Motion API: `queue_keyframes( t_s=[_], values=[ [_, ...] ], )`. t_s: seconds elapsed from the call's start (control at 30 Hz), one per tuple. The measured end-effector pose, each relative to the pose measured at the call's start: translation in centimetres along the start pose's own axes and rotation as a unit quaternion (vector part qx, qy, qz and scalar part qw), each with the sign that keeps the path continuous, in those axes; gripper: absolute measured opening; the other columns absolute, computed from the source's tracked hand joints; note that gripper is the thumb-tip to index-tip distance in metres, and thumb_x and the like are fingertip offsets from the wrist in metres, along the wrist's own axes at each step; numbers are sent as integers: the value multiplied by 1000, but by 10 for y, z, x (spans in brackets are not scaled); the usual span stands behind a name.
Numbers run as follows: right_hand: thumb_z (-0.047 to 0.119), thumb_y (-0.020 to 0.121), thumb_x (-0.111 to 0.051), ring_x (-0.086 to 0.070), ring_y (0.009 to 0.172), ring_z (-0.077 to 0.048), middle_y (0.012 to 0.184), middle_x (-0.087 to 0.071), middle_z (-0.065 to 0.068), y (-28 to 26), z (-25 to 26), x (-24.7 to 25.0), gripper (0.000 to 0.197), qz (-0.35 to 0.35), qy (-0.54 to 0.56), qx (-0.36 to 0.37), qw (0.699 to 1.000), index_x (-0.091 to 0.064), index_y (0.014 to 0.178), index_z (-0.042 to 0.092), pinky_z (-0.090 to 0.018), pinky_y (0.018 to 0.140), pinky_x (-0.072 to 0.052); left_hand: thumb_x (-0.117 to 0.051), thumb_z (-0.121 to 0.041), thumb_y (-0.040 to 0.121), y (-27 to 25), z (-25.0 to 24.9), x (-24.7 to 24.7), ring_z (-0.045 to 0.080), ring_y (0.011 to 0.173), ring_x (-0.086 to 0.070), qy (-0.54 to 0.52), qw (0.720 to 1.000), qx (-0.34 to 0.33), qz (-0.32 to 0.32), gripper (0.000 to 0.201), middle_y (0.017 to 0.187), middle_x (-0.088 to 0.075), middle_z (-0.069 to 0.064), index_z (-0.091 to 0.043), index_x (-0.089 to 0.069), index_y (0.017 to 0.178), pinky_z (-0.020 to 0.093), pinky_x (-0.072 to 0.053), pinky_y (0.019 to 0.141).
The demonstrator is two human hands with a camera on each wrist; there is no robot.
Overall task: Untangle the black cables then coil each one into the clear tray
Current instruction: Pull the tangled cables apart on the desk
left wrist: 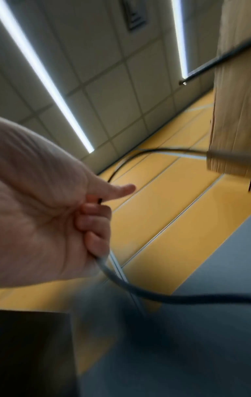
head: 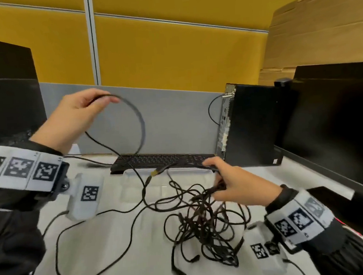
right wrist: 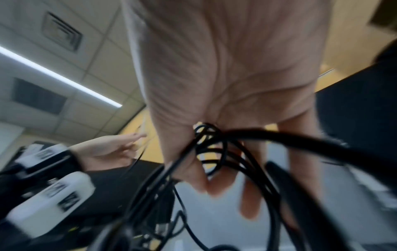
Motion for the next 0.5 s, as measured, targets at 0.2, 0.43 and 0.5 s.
queue_keyframes(
  t_s=[0.2,0.43,0.5],
  values=[
    [-7,87,-50,-43,59,-7,75,-49,-3,-17,-44,52,22,-164,173,-17,971,-54,88,15,-14,52,-41,-48,-19,91,3,28,34,23,56,-39,150,987,37,-36,21,65,-50,9,-29,-66,95,27,-32,57],
    [-11,87,-47,-52,77,-22,81,-55,-8,-35,-61,76,30,-283,235,8,930,-57,83,17,-41,75,-50,-29,-74,85,-16,53,-14,20,85,-51,412,898,108,107,57,84,-64,-3,-32,-67,74,47,-29,97],
    [-11,88,-46,-55,77,-14,79,-56,0,-39,-58,77,28,-298,265,24,917,-57,83,15,-32,74,-53,-35,-64,89,-27,58,-46,16,82,-52,476,853,106,187,52,82,-65,-6,-26,-69,79,44,-28,97]
  ],
)
Point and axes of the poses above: each hand's wrist, its own y-axis towards the middle knuckle, its own x-axis out of the back of the hand, z = x × y, the point moved 8 cm from there along y, towards the middle knuckle
